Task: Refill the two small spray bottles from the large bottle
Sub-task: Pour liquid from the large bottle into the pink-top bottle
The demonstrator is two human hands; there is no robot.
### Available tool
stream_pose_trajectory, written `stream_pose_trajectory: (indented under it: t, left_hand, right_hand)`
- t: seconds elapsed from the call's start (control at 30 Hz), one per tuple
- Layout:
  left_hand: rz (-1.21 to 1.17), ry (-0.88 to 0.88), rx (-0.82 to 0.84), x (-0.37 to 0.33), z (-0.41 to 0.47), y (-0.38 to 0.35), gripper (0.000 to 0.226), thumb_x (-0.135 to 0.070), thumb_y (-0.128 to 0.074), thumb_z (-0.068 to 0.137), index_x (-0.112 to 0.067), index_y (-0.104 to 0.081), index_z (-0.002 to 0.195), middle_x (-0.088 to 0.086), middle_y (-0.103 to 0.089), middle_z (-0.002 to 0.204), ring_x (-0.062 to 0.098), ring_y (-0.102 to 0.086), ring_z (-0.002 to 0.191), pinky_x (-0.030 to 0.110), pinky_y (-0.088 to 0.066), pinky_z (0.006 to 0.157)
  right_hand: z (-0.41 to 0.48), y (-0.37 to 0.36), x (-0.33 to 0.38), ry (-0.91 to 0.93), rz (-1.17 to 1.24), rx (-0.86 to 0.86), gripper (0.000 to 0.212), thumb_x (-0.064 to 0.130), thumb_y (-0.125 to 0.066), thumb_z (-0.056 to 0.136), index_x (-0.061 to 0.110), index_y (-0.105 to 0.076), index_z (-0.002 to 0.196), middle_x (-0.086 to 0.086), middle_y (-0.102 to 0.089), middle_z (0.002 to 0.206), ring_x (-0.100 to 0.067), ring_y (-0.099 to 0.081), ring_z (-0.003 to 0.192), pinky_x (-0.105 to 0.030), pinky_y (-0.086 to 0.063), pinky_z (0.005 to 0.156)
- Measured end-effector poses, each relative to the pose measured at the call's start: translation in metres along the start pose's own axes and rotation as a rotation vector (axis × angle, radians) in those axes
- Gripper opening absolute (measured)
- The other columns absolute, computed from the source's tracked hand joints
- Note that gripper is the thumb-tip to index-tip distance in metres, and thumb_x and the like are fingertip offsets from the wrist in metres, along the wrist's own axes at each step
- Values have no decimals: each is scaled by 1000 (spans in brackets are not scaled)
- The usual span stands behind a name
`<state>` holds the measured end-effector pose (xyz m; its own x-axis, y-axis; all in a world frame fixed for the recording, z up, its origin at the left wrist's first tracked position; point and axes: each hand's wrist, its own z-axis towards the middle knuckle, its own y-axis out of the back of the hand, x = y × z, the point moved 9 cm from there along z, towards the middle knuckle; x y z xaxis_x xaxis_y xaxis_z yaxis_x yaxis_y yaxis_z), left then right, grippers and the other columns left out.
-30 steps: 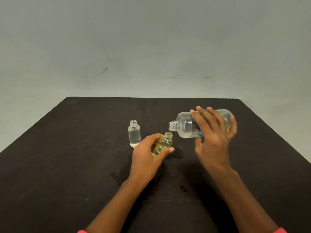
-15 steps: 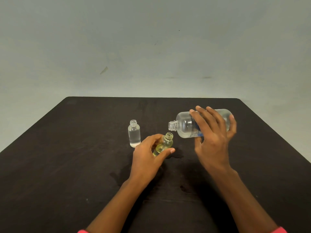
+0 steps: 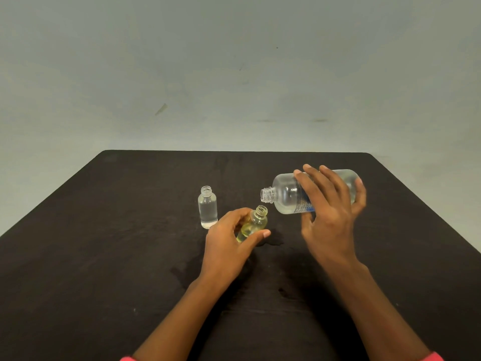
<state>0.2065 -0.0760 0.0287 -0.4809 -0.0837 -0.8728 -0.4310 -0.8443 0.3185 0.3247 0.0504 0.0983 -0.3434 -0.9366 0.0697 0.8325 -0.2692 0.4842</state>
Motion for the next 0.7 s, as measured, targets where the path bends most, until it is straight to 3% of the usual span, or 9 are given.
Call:
stream_pose_trajectory:
  t: [0.7]
  left_hand:
    - [0,-6,-9,1,0,1,33,-29,-81,71,-36,-64,98,-14,-68,92,-1,-62,88,16,-50,80]
  right_hand:
    - [0,1,0,-2,-4,-7,85,-14,-72,58,26,-49,130,3,-56,133,-18,-44,129,-55,-13,112]
